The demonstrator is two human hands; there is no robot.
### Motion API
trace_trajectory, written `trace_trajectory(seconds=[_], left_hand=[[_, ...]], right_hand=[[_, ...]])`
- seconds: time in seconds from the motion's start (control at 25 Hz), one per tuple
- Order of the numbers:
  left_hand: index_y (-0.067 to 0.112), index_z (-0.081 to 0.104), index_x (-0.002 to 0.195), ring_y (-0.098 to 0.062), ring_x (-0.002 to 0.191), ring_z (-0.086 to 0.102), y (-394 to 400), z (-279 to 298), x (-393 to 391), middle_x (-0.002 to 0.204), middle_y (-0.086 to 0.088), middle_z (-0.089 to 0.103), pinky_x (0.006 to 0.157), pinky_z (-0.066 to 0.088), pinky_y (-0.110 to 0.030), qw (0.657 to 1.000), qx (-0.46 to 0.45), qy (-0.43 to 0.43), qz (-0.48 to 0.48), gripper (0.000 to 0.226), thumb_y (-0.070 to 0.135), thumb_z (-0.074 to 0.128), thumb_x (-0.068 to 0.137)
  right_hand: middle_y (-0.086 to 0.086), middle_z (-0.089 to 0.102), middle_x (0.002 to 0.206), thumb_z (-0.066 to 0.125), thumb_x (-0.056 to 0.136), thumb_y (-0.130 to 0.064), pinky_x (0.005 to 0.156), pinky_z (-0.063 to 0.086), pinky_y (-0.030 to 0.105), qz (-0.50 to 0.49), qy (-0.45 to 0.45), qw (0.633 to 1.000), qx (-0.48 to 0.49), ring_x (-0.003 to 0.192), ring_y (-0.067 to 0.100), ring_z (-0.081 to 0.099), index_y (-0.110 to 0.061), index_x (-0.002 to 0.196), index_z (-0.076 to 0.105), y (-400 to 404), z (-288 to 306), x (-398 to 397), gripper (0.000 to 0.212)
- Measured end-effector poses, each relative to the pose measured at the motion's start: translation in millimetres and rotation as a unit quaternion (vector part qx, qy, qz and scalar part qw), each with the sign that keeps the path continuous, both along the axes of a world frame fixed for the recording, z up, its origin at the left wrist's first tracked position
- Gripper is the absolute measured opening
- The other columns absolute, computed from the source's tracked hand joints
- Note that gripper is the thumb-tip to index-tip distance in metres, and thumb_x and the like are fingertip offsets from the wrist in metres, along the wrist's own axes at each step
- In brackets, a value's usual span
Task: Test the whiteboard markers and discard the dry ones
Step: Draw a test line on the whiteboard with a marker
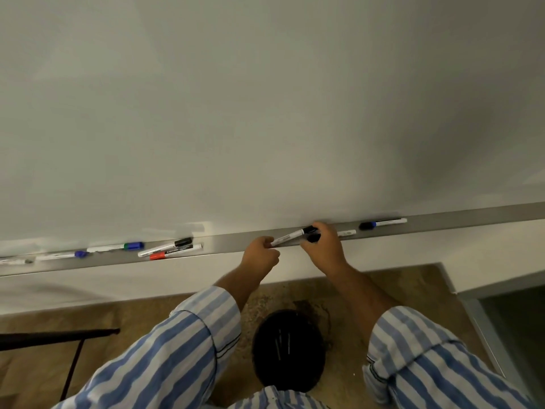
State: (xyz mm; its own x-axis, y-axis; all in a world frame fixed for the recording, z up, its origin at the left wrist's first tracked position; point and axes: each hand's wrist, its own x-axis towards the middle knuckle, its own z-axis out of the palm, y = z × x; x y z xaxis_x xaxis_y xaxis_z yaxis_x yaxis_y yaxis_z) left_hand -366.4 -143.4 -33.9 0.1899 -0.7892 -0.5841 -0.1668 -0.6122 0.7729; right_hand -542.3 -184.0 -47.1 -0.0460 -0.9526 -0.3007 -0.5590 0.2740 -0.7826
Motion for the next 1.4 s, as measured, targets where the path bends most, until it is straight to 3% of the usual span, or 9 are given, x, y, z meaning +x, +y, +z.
trace_trajectory(seconds=[0.16,0.28,0.36,0.48,0.72,0.88,1.08,1.24,1.4], left_hand=[[0.005,0.068,0.131,-0.025,0.102,0.072,6,5,6,0.113,-0.011,0.073,0.094,0.062,-0.034,0.986,-0.029,0.08,0.14,0.035,0.004,0.07,0.096],[0.0,0.077,0.108,-0.022,0.088,0.074,18,19,13,0.099,-0.016,0.075,0.078,0.063,-0.022,0.955,-0.057,0.164,0.241,0.014,-0.001,0.072,0.095],[-0.003,0.076,0.104,-0.022,0.088,0.074,25,28,19,0.097,-0.017,0.073,0.08,0.064,-0.024,0.942,-0.076,0.204,0.257,0.01,-0.004,0.072,0.094],[-0.005,0.073,0.105,-0.023,0.089,0.074,33,45,29,0.096,-0.018,0.071,0.087,0.064,-0.028,0.93,-0.097,0.25,0.25,0.011,-0.007,0.069,0.095],[0.008,0.073,0.113,-0.029,0.112,0.073,58,87,59,0.114,-0.017,0.076,0.099,0.06,-0.045,0.964,-0.151,0.161,0.151,0.015,0.015,0.066,0.102],[0.014,0.066,0.137,-0.021,0.126,0.067,64,131,86,0.132,-0.007,0.073,0.099,0.058,-0.038,0.939,-0.266,0.192,0.107,0.032,0.022,0.048,0.112],[0.008,0.063,0.132,-0.023,0.127,0.065,64,175,128,0.133,-0.008,0.071,0.101,0.057,-0.039,0.91,-0.324,0.241,0.093,0.034,0.023,0.039,0.115],[0.014,0.066,0.113,-0.014,0.105,0.067,67,202,152,0.109,-0.004,0.073,0.086,0.058,-0.025,0.868,-0.354,0.302,0.172,0.029,0.023,0.038,0.115],[0.012,0.064,0.103,-0.018,0.097,0.066,75,223,193,0.095,-0.004,0.071,0.094,0.055,-0.029,0.839,-0.372,0.333,0.219,0.03,0.021,0.037,0.115]], right_hand=[[-0.001,0.067,0.126,0.081,0.095,-0.02,0.101,0.062,0.041,-0.153,-0.148,0.977,-0.034,0.111,0.022,0.07,-0.017,0.131,0.068,-1,19,15,0.038],[0.011,0.074,0.114,0.076,0.096,-0.008,0.086,0.067,0.038,-0.245,-0.324,0.914,-0.005,0.102,0.025,0.076,-0.014,0.111,0.071,2,39,31,0.017],[0.014,0.075,0.112,0.075,0.097,-0.007,0.08,0.065,0.033,-0.257,-0.434,0.863,0.027,0.102,0.025,0.076,-0.011,0.113,0.068,7,55,44,0.017],[0.012,0.078,0.11,0.073,0.099,-0.01,0.084,0.064,0.031,-0.19,-0.47,0.861,0.035,0.105,0.023,0.077,-0.007,0.113,0.072,20,72,67,0.015],[0.003,0.078,0.093,0.063,0.107,-0.028,0.08,0.063,0.03,0.002,-0.372,0.928,0.009,0.089,0.019,0.076,-0.015,0.113,0.078,47,105,101,0.02],[-0.001,0.064,0.079,0.056,0.11,-0.027,0.068,0.049,0.026,0.172,-0.242,0.954,-0.037,0.073,0.011,0.058,-0.013,0.101,0.073,54,135,129,0.023],[-0.021,0.056,0.061,0.056,0.11,-0.019,0.066,0.041,0.022,0.2,-0.213,0.947,-0.133,0.059,0.0,0.051,-0.03,0.079,0.062,57,181,180,0.033],[-0.014,0.078,0.106,0.053,0.111,-0.023,0.091,0.059,0.026,0.189,-0.191,0.94,-0.212,0.099,0.001,0.072,-0.022,0.124,0.075,74,204,233,0.025],[0.003,0.078,0.123,0.047,0.108,-0.033,0.099,0.06,0.043,0.167,-0.128,0.935,-0.287,0.111,0.018,0.075,-0.019,0.132,0.071,94,227,292,0.037]])
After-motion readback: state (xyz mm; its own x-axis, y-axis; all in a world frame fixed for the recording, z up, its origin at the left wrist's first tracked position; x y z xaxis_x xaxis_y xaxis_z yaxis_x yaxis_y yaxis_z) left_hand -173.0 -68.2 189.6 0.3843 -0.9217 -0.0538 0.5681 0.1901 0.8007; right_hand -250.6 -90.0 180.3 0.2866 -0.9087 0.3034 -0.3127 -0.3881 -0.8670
